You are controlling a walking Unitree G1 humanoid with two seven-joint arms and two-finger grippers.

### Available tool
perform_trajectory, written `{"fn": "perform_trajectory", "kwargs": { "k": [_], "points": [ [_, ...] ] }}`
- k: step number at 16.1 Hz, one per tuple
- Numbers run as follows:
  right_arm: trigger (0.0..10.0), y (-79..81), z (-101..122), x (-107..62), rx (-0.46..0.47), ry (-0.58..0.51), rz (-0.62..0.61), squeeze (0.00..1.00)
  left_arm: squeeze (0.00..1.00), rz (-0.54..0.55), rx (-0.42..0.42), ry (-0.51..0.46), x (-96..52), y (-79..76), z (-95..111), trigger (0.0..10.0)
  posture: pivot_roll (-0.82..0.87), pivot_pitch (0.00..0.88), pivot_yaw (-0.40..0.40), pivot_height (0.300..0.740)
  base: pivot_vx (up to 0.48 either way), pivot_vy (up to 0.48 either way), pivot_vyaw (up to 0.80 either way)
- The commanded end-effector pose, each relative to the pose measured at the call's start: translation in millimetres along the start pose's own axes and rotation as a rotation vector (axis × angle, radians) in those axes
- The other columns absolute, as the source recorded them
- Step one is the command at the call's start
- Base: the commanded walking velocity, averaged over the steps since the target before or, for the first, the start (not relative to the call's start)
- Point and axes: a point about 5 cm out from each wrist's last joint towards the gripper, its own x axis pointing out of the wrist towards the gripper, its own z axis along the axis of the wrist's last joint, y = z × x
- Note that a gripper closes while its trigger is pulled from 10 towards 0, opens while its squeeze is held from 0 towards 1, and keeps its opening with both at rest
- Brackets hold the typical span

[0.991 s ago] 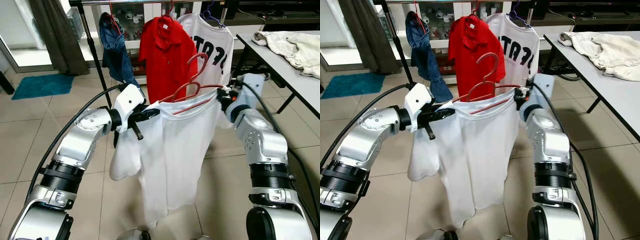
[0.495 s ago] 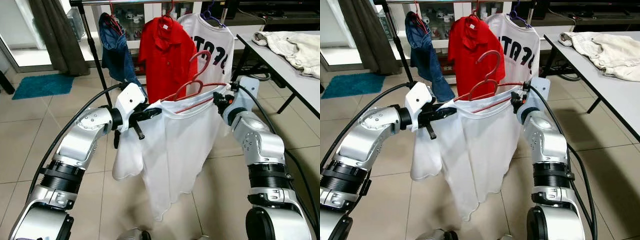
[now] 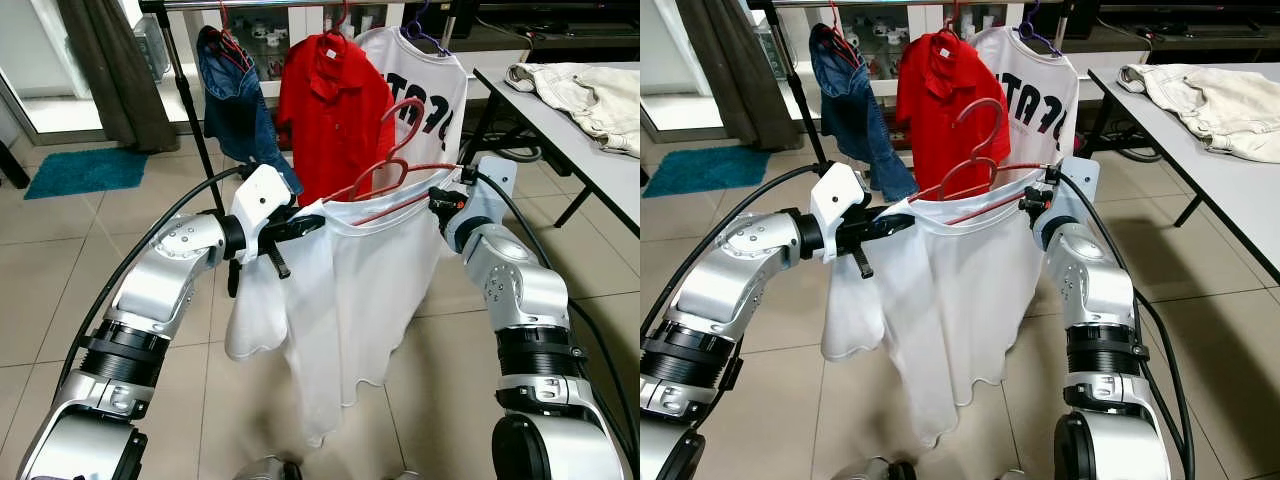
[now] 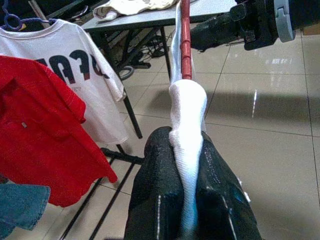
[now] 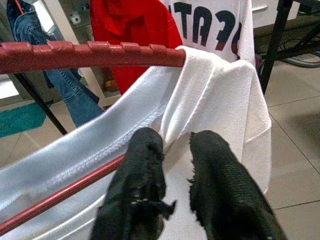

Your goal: Hang hanger

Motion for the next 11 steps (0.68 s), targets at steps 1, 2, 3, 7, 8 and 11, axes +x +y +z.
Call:
{"fn": "perform_trajectory", "kwargs": {
  "k": [1, 2, 3, 7, 8, 11],
  "points": [
    [0.0, -0.9, 5.6, 0.7, 0.012, -0.017, 0.002, 0.0, 0.0, -0.013, 0.024, -0.025, 0.2, -1.0, 8.6, 0.0, -0.12, 0.0, 0.026, 0.74, 0.0, 0.0, 0.0],
    [0.0, -1.1, 5.6, 0.8, 0.012, -0.018, 0.002, 0.0, 0.0, -0.014, 0.024, -0.024, 0.3, -1.1, 8.5, 0.0, -0.12, 0.0, 0.026, 0.74, 0.0, 0.0, 0.0],
    [0.0, -1.5, 5.8, 0.8, 0.014, -0.022, 0.003, 0.0, 0.0, -0.014, 0.024, -0.024, 0.6, -1.3, 8.5, 0.0, -0.12, 0.0, 0.026, 0.74, 0.0, 0.0, 0.0],
    [0.0, -1.7, 6.6, -0.5, 0.025, -0.035, 0.006, 0.0, 0.0, 0.015, 0.021, -0.006, -0.3, 2.1, 4.5, 0.0, -0.12, 0.0, 0.025, 0.74, 0.0, 0.0, 0.0],
    [0.0, -2.3, 6.1, -1.1, 0.029, -0.037, 0.008, 0.0, 0.0, 0.016, 0.02, -0.008, -0.6, 2.4, 4.5, 0.0, -0.12, 0.0, 0.024, 0.74, 0.0, 0.0, 0.0],
    [0.0, -2.9, 5.4, -1.9, 0.037, -0.042, 0.011, 0.0, 0.0, 0.023, 0.024, -0.004, -1.0, 3.2, 4.2, 0.0, -0.12, 0.0, 0.025, 0.74, 0.0, 0.0, 0.0]
  ]
}}
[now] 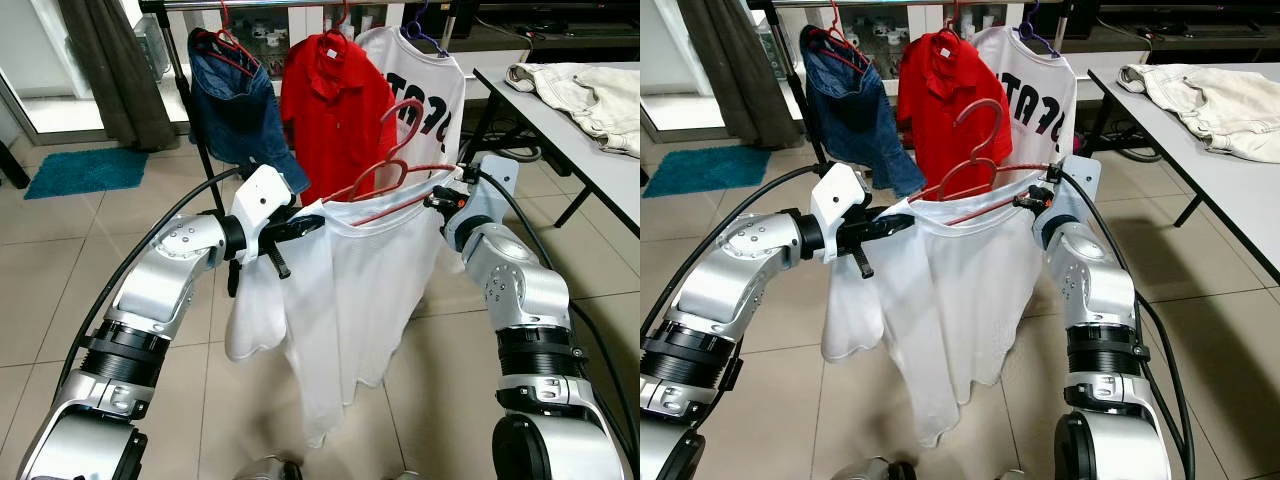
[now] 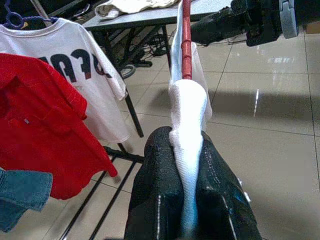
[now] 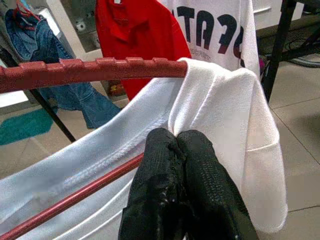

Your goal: Hang hanger

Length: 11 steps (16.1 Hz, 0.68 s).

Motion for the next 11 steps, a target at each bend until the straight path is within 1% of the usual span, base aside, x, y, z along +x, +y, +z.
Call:
{"fn": "perform_trajectory", "kwargs": {
  "k": [1, 3, 6, 7, 9, 10, 11],
  "points": [
    [0.0, -2.7, 4.5, -1.9, 0.011, -0.028, -0.001, 0.0, 0.0, 0.019, 0.026, -0.005, -1.7, 3.8, 4.3, 0.0, -0.12, 0.0, 0.025, 0.74, 0.0, 0.0, 0.0],
    [0.0, -1.4, 7.2, -4.0, 0.024, -0.051, 0.007, 0.0, 0.0, 0.034, 0.029, 0.011, -2.5, 6.0, 1.1, 0.0, -0.12, 0.0, 0.027, 0.74, 0.0, 0.0, 0.0],
    [0.0, 1.5, 16.9, -8.5, 0.043, -0.107, 0.036, 0.0, 0.0, 0.045, 0.039, 0.032, -2.3, 7.2, -2.3, 0.0, -0.13, 0.0, 0.03, 0.74, 0.0, 0.0, 0.0],
    [0.0, 0.2, 19.5, -10.8, 0.046, -0.118, 0.03, 0.0, 0.0, 0.044, 0.043, 0.045, -2.9, 7.3, -4.6, 0.0, -0.13, 0.0, 0.034, 0.74, 0.0, 0.0, 0.0],
    [0.0, -0.5, 20.8, -11.8, 0.048, -0.123, 0.028, 0.0, 0.0, 0.046, 0.043, 0.047, -3.6, 8.0, -5.4, 0.0, -0.13, 0.0, 0.034, 0.74, 0.0, 0.0, 0.0],
    [0.0, 2.4, 14.8, -11.0, 0.022, -0.086, 0.053, 0.0, 0.0, 0.05, 0.042, 0.044, -4.1, 9.2, -4.3, 0.0, -0.13, 0.0, 0.033, 0.74, 0.0, 0.0, 0.0],
    [8.4, 6.2, 5.5, -9.8, -0.052, -0.03, 0.06, 0.0, 0.0, 0.05, 0.043, 0.04, -4.3, 9.8, -3.4, 0.0, -0.13, 0.0, 0.031, 0.74, 0.0, 0.0, 0.0]
  ]
}}
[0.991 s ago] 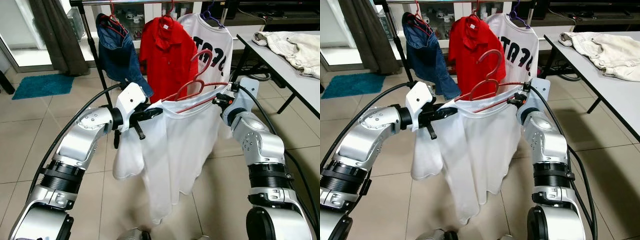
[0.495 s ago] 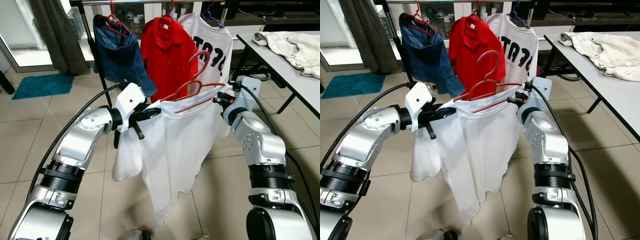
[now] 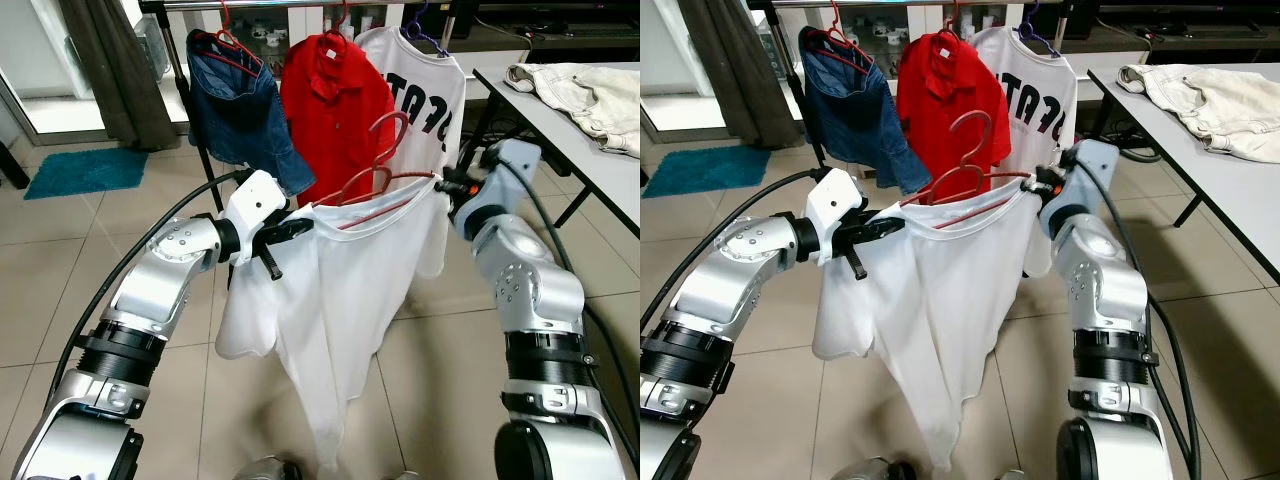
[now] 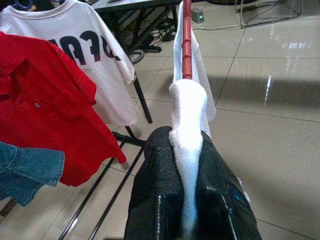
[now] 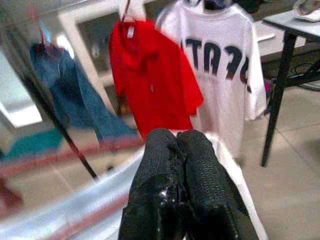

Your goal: Hang hanger

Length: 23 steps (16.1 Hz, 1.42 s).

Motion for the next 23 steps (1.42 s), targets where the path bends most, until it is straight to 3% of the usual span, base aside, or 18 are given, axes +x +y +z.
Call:
{"fn": "perform_trajectory", "kwargs": {
  "k": [1, 2, 12, 13, 14, 20, 21, 22, 23],
  "points": [
    [10.0, 4.1, -10.0, 0.0, -0.043, 0.052, 0.021, 0.0, 0.0, 0.01, 0.033, -0.027, -0.9, 4.5, 9.0, 0.0, -0.13, 0.0, 0.03, 0.74, 0.0, 0.0, 0.0],
    [10.0, 5.2, -13.6, 0.7, -0.029, 0.061, 0.017, 1.0, 0.0, 0.002, 0.031, -0.036, -0.5, 2.9, 10.4, 0.0, -0.12, 0.0, 0.027, 0.74, 0.0, 0.0, 0.0],
    [10.0, -3.5, -15.0, 8.4, -0.035, 0.063, -0.063, 1.0, 0.0, -0.043, 0.023, -0.056, -0.4, -4.1, 12.3, 0.0, -0.11, 0.0, 0.021, 0.74, 0.0, 0.0, 0.0],
    [10.0, -4.1, -14.9, 9.6, -0.018, 0.062, -0.065, 0.16, 0.0, -0.052, 0.024, -0.057, -0.5, -5.2, 12.9, 0.0, -0.11, 0.0, 0.02, 0.74, 0.0, 0.0, 0.0],
    [10.0, -4.1, -14.4, 10.4, -0.011, 0.062, -0.063, 0.0, 0.0, -0.06, 0.025, -0.058, -0.6, -6.3, 13.3, 0.0, -0.11, 0.0, 0.021, 0.74, 0.0, 0.0, 0.0],
    [10.0, -13.0, -10.0, 13.8, 0.01, 0.038, -0.117, 0.0, 0.0, -0.076, 0.026, -0.056, -0.6, -8.8, 13.4, 0.0, -0.11, 0.0, 0.021, 0.74, 0.0, 0.0, 0.0],
    [7.3, -13.9, -9.7, 13.7, 0.013, 0.035, -0.119, 0.0, 0.0, -0.074, 0.026, -0.055, -0.8, -8.5, 13.0, 0.0, -0.11, 0.0, 0.02, 0.74, 0.0, 0.0, 0.0],
    [3.1, -14.6, -9.3, 13.9, 0.016, 0.032, -0.12, 0.0, 0.0, -0.072, 0.025, -0.053, -0.9, -8.3, 12.5, 0.0, -0.11, 0.0, 0.02, 0.74, 0.0, 0.0, 0.0],
    [2.0, -15.0, -9.0, 13.9, 0.018, 0.03, -0.12, 0.0, 0.0, -0.071, 0.024, -0.053, -0.8, -8.3, 12.3, 0.0, -0.12, 0.0, 0.021, 0.74, 0.0, 0.0, 0.0]
  ]
}}
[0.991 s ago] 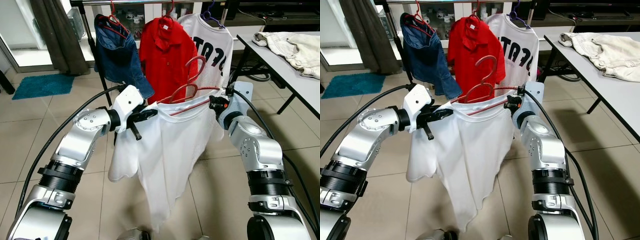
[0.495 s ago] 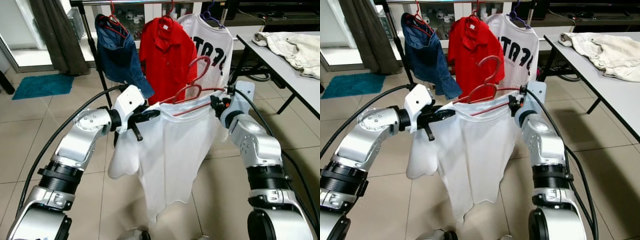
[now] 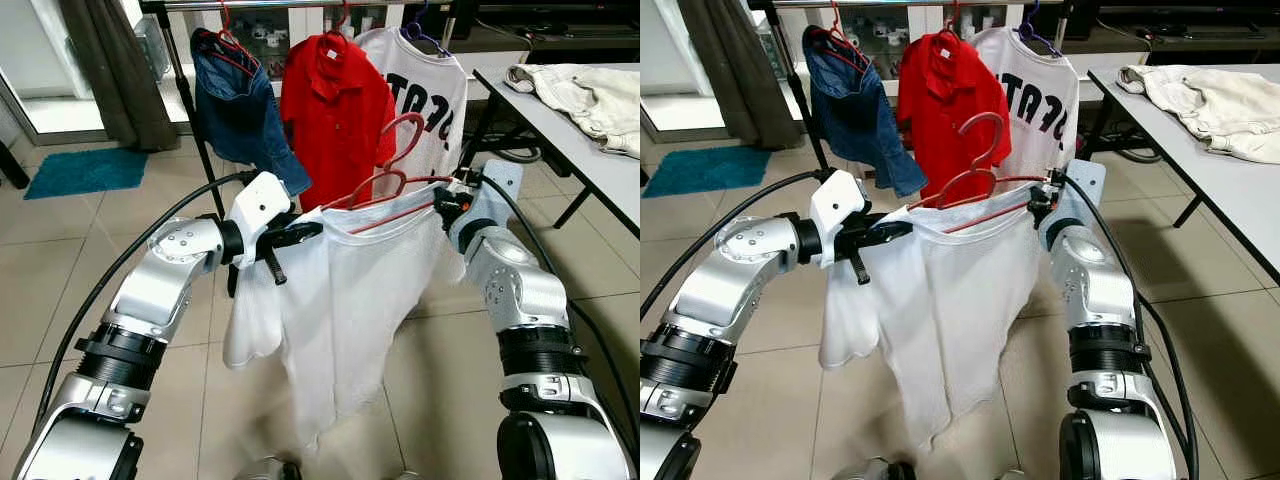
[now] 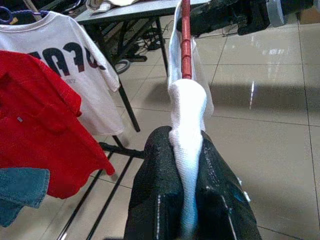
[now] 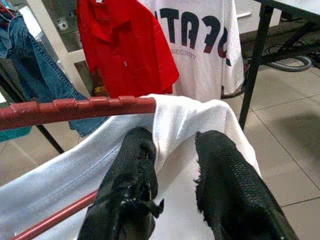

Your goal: Hang hanger

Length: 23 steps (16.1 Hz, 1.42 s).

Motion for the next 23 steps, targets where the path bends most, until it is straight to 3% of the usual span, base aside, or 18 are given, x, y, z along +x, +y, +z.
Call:
{"fn": "perform_trajectory", "kwargs": {
  "k": [1, 11, 15, 16, 18, 21, 23],
  "points": [
    [0.0, 0.1, 8.0, 1.5, 0.01, -0.027, 0.003, 0.0, 0.0, -0.002, 0.015, -0.016, -0.7, -0.7, 5.1, 0.0, -0.12, 0.0, 0.021, 0.74, 0.0, 0.0, 0.0],
    [0.0, 1.5, 6.1, -0.2, 0.029, -0.037, 0.034, 0.0, 0.0, 0.045, 0.003, -0.001, -4.2, 5.0, 0.3, 0.0, -0.12, 0.0, 0.016, 0.74, 0.0, 0.0, 0.0],
    [0.0, -3.7, 12.2, -4.2, 0.082, -0.077, 0.017, 0.0, 0.0, 0.055, 0.02, 0.048, -8.7, 8.1, -7.0, 0.0, -0.12, 0.0, 0.025, 0.74, 0.0, 0.0, 0.0],
    [0.0, -7.0, 16.7, -5.4, 0.094, -0.093, 0.006, 0.0, 0.0, 0.018, 0.034, 0.11, -9.6, 4.0, -17.5, 0.0, -0.12, 0.0, 0.029, 0.74, 0.0, 0.0, 0.0],
    [0.0, -7.0, 19.6, -6.5, 0.1, -0.102, 0.007, 0.0, 0.0, 0.006, 0.028, 0.135, -9.3, 0.6, -26.1, 0.0, -0.12, 0.0, 0.035, 0.74, 0.0, 0.0, 0.0],
    [0.0, 7.1, 23.2, -9.5, 0.108, -0.105, 0.058, 0.0, 0.0, -0.044, 0.018, 0.137, 1.3, -10.3, -29.6, 0.0, -0.13, 0.0, 0.039, 0.74, 0.0, 0.0, 0.0],
    [0.0, 20.8, 23.2, -13.9, 0.089, -0.086, 0.109, 0.0, 0.0, 0.001, 0.012, 0.129, 7.8, -6.8, -28.5, 0.0, -0.12, 0.0, 0.037, 0.74, 0.0, 0.0, 0.0]
  ]
}}
